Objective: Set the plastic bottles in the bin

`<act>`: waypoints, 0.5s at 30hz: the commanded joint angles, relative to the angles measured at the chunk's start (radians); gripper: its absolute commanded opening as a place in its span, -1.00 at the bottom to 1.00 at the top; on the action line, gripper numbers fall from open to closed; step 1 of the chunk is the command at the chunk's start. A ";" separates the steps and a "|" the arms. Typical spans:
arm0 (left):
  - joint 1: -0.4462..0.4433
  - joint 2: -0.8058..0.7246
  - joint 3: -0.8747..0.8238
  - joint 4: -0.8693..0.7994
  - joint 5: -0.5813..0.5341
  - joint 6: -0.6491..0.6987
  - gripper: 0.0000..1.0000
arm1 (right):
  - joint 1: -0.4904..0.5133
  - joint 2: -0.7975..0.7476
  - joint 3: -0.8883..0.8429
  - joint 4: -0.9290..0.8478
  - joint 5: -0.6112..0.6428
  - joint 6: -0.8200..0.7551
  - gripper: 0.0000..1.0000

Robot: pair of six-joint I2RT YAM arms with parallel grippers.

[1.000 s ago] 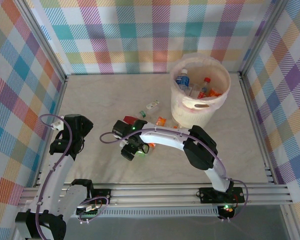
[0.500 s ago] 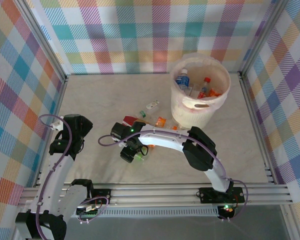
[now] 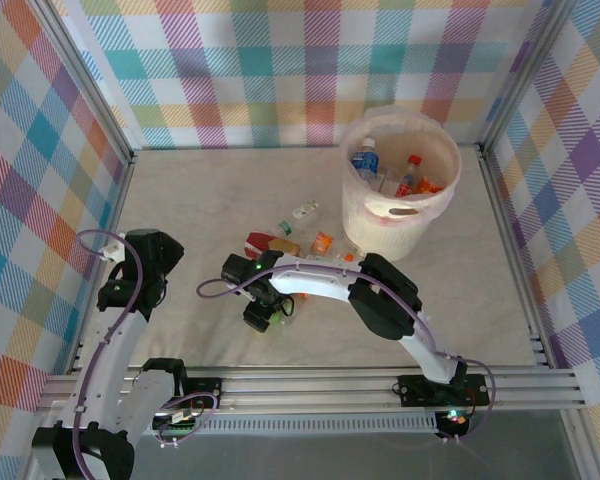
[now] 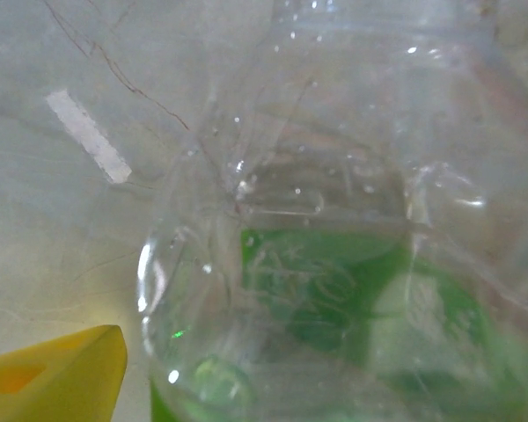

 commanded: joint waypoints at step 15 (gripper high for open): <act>0.017 -0.032 0.017 -0.041 -0.013 0.019 1.00 | 0.009 -0.039 0.022 -0.011 -0.011 0.014 0.08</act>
